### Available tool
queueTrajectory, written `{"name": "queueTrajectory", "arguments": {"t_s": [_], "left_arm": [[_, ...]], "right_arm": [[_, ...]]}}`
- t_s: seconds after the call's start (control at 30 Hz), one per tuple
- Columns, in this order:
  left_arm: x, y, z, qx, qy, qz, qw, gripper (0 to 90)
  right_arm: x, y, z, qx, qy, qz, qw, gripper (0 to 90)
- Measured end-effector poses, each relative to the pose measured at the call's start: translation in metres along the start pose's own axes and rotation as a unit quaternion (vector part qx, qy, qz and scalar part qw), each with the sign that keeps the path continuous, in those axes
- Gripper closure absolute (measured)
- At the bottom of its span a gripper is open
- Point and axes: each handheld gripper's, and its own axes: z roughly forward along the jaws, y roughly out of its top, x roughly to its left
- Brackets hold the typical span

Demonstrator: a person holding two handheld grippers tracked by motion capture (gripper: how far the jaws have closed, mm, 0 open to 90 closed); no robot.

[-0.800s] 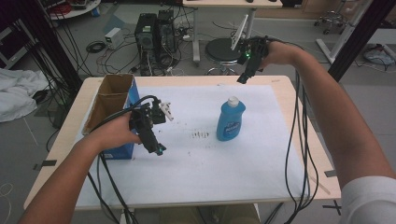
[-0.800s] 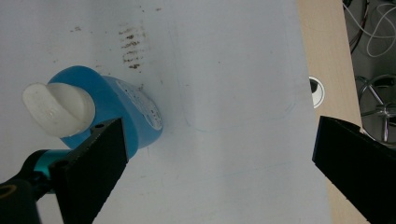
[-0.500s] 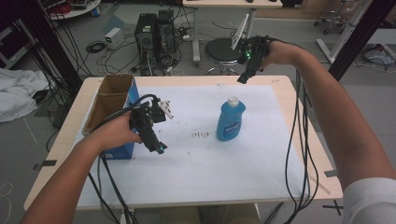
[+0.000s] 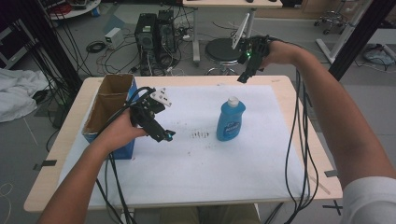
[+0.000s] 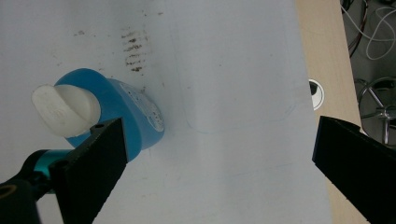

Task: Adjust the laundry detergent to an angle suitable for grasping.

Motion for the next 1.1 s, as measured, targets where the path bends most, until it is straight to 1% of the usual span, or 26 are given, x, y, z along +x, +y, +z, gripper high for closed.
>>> {"name": "queueTrajectory", "arguments": {"t_s": [0.07, 0.1, 0.13, 0.2, 0.23, 0.27, 0.3, 0.33, 0.47, 0.53, 0.57, 0.6, 0.63, 0.67, 0.77, 0.83, 0.87, 0.9, 0.97, 1.0, 1.03, 1.07, 1.1], "left_arm": [[0.001, -0.002, 0.002, -0.015, 0.0, -0.008, 0.9999, 2.2], [0.001, -0.002, 0.003, -0.019, 0.004, -0.01, 0.9998, 2.2], [0.002, -0.002, 0.004, -0.024, 0.003, -0.011, 0.9996, 2.2], [0.002, -0.003, 0.006, -0.04, 0.001, -0.022, 0.999, 2.2], [0.002, -0.004, 0.007, -0.047, 0.001, -0.021, 0.9987, 2.2], [0.002, -0.004, 0.008, -0.053, 0.004, -0.024, 0.9983, 2.2], [0.002, -0.004, 0.008, -0.053, 0.004, -0.024, 0.9983, 2.2], [0.002, -0.005, 0.01, -0.066, 0.004, -0.031, 0.9973, 2.2], [0.005, -0.009, 0.012, -0.094, 0.016, -0.042, 0.9946, 2.2], [0.005, -0.011, 0.014, -0.119, 0.024, -0.052, 0.9913, 2.2], [0.006, -0.013, 0.015, -0.138, 0.029, -0.062, 0.988, 2.2], [0.006, -0.013, 0.015, -0.138, 0.029, -0.062, 0.988, 2.2], [0.006, -0.014, 0.015, -0.147, 0.029, -0.066, 0.9865, 2.2], [0.007, -0.015, 0.016, -0.158, 0.029, -0.072, 0.9843, 2.2], [0.008, -0.017, 0.02, -0.183, 0.029, -0.085, 0.979, 2.2], [0.008, -0.018, 0.023, -0.193, 0.028, -0.088, 0.9768, 2.2], [0.007, -0.019, 0.024, -0.201, 0.026, -0.092, 0.9748, 2.2], [0.007, -0.019, 0.026, -0.207, 0.025, -0.093, 0.9736, 2.2], [0.007, -0.019, 0.029, -0.22, 0.014, -0.099, 0.9703, 2.2], [0.007, -0.019, 0.03, -0.223, 0.012, -0.099, 0.9697, 2.2], [0.007, -0.02, 0.031, -0.233, 0.01, -0.101, 0.9671, 2.2], [0.006, -0.02, 0.032, -0.24, 0.011, -0.104, 0.9652, 2.2], [0.006, -0.021, 0.034, -0.25, 0.013, -0.106, 0.9622, 2.2]], "right_arm": [[0.0, 0.0, 0.0, -0.001, 0.0, -0.001, 1.0, 2.4], [0.0, 0.0, -0.001, -0.004, -0.001, -0.001, 1.0, 2.4], [0.0, 0.0, -0.001, -0.005, 0.0, 0.001, 1.0, 2.4], [-0.001, 0.0, -0.001, -0.009, 0.0, 0.002, 1.0, 2.4], [0.0, 0.001, -0.001, -0.008, -0.001, 0.0, 1.0, 2.4], [0.0, 0.001, -0.001, -0.008, -0.001, 0.0, 1.0, 2.4], [0.0, 0.001, -0.001, -0.008, -0.001, 0.0, 1.0, 2.4], [0.0, 0.001, -0.001, -0.01, 0.0, -0.001, 1.0, 2.4], [-0.001, 0.001, -0.002, -0.015, 0.0, 0.001, 0.9999, 2.4], [-0.001, 0.001, -0.002, -0.014, -0.001, 0.001, 0.9999, 2.4], [-0.001, 0.001, -0.001, -0.015, -0.002, 0.0, 0.9999, 2.4], [-0.001, 0.001, -0.001, -0.015, -0.002, 0.0, 0.9999, 2.4], [-0.002, 0.001, -0.002, -0.015, -0.001, 0.004, 0.9999, 2.4], [-0.002, 0.001, -0.002, -0.015, -0.001, 0.004, 0.9999, 2.4], [-0.002, 0.001, -0.002, -0.016, -0.003, 0.005, 0.9998, 2.4], [-0.002, 0.001, -0.002, -0.017, -0.002, 0.004, 0.9998, 2.4], [-0.001, 0.002, -0.002, -0.019, -0.002, 0.004, 0.9998, 2.4], [-0.001, 0.002, -0.002, -0.019, -0.002, 0.004, 0.9998, 2.4], [-0.001, 0.002, -0.002, -0.019, -0.002, 0.004, 0.9998, 2.4], [-0.001, 0.002, -0.002, -0.018, -0.001, 0.002, 0.9998, 2.4], [-0.001, 0.003, -0.002, -0.017, 0.0, 0.003, 0.9999, 2.4], [-0.001, 0.003, -0.002, -0.017, 0.0, 0.003, 0.9999, 2.4], [-0.001, 0.003, -0.002, -0.017, -0.001, 0.004, 0.9998, 2.4]]}}
